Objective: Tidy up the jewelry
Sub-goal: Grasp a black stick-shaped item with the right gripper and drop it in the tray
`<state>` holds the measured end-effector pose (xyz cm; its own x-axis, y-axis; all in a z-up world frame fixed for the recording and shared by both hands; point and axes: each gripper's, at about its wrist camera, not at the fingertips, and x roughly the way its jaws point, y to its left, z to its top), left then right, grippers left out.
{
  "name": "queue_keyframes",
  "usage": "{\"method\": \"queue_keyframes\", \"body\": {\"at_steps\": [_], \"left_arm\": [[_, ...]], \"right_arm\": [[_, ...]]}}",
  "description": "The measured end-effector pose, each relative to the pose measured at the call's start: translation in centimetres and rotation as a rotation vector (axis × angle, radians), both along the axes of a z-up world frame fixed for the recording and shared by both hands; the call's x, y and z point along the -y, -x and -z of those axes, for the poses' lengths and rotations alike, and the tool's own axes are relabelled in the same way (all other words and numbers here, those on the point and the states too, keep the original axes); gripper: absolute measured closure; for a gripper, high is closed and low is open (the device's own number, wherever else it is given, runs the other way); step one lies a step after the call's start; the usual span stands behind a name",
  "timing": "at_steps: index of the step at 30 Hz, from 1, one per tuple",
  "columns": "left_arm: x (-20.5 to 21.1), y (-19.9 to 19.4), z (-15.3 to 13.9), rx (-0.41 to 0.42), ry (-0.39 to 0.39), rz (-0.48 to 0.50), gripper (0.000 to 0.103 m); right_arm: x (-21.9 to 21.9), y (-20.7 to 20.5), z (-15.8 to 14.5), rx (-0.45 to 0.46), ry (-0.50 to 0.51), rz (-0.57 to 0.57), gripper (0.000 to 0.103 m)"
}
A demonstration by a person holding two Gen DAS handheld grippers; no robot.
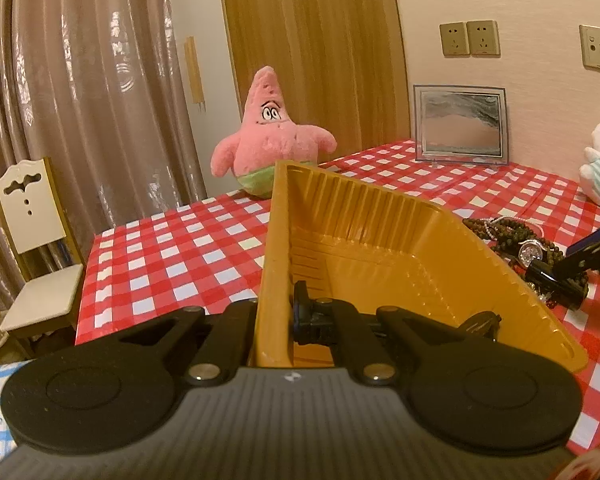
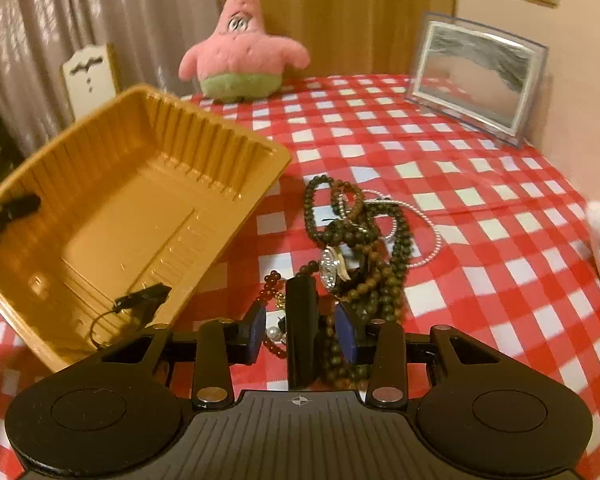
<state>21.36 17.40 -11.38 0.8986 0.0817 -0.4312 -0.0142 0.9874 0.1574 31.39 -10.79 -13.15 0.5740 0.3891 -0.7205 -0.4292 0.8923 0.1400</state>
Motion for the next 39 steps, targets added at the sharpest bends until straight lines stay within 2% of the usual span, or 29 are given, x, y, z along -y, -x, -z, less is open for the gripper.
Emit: {"method": "queue_keyframes", "body": {"at_steps": [5, 8, 9, 10, 14, 18, 25, 35, 39], "left_arm": [[0.1, 0.0, 0.0, 0.001, 0.000, -0.008, 0.101], [0.1, 0.2, 0.0, -0.002, -0.001, -0.010, 0.101], [0.0, 0.2, 0.0, -0.003, 0.000, -0.011, 0.101], [0.0, 0.2, 0.0, -0.004, 0.000, -0.012, 0.101], [0.0, 0.2, 0.0, -0.004, 0.003, -0.012, 0.101], [0.0, 0.2, 0.1, -0.005, 0.005, -0.012, 0.101], [0.0, 0.2, 0.1, -0.002, 0.002, -0.008, 0.101], [-0.1, 0.1, 0.2, -0.004, -0.002, -0.006, 0.101], [-0.1, 0.0, 0.2, -0.005, 0.001, -0.008, 0.101]], "right_arm": [[-1.1, -0.5, 1.5, -0.018, 0.043, -0.004, 0.065], [-1.5, -0.2, 1.8, -0.005, 0.061, -0.021, 0.073], [-1.7, -0.3, 1.9, 0.006, 0.084, -0.030, 0.082], [-1.8, -0.3, 1.9, 0.007, 0.094, -0.034, 0.082], [-1.3, -0.5, 1.3, 0.003, 0.051, -0.021, 0.082], [-0.9, -0.4, -0.9, -0.007, -0.088, -0.004, 0.082], [-3.5, 0.1, -3.8, -0.017, -0.247, -0.093, 0.082], [-8.7, 0.2, -1.5, -0.162, -0.338, -0.191, 0.082], [-9.8, 0.2, -0.1, -0.192, -0.313, -0.221, 0.082]]}}
